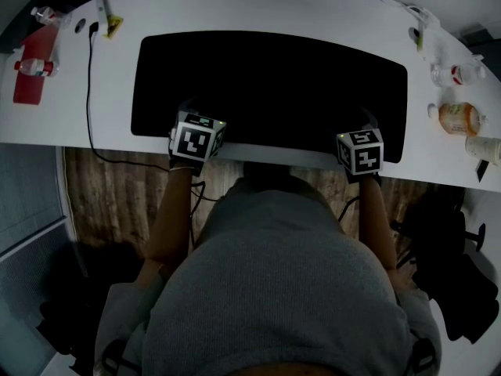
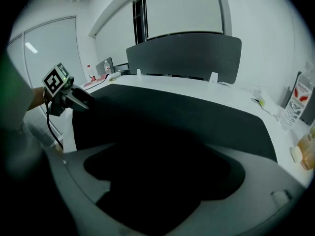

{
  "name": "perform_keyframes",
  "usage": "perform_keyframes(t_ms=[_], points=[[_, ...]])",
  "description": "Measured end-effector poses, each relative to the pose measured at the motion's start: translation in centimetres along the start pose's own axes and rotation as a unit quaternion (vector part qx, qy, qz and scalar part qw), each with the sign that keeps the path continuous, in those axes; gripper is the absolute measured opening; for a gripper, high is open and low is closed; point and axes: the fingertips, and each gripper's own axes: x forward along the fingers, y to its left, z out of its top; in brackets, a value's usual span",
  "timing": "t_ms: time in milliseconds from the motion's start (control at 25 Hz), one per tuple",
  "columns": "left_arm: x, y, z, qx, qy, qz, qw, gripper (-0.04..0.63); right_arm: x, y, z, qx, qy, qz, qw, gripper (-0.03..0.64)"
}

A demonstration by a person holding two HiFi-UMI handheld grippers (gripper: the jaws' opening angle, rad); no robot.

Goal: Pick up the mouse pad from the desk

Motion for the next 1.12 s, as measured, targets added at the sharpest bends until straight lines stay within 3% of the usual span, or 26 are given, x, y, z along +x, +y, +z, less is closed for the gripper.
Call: perform_keyframes(t_ms=[480,640,680,720,800,920,1120], points=[[0.1,-0.5,-0.5,-0.007,0.011,0.004,0.9999,0.353,-0.1,0.1,0.1,0.007,-0.006,-0.012,1.000,0.448],[0.0,-1.0,0.0,-0.020,-0.009,0.007,0.9997,0.296,-0.3,0.2,0.2,0.017,-0.010,-0.018,1.000,0.428],[0.0,-1.4,0.4,-0.038,-0.022,0.003,0.9990,0.193,-0.3,0.3,0.4,0.024,-0.015,-0.023,0.999,0.411],[0.1,-2.0,0.8,-0.060,-0.037,-0.004,0.9975,0.039,-0.3,0.5,0.6,0.032,-0.021,-0.029,0.999,0.337],[0.2,-3.3,1.4,-0.080,-0.057,-0.014,0.9951,0.026,-0.2,0.7,0.8,0.039,-0.031,-0.036,0.998,0.313],[0.5,-3.9,1.5,-0.077,-0.058,-0.030,0.9949,0.028,-0.1,0.7,0.9,0.043,-0.039,-0.038,0.998,0.267],[0.5,-3.9,1.6,-0.084,-0.057,-0.029,0.9944,0.029,-0.4,0.8,0.8,0.031,-0.039,-0.044,0.998,0.083]])
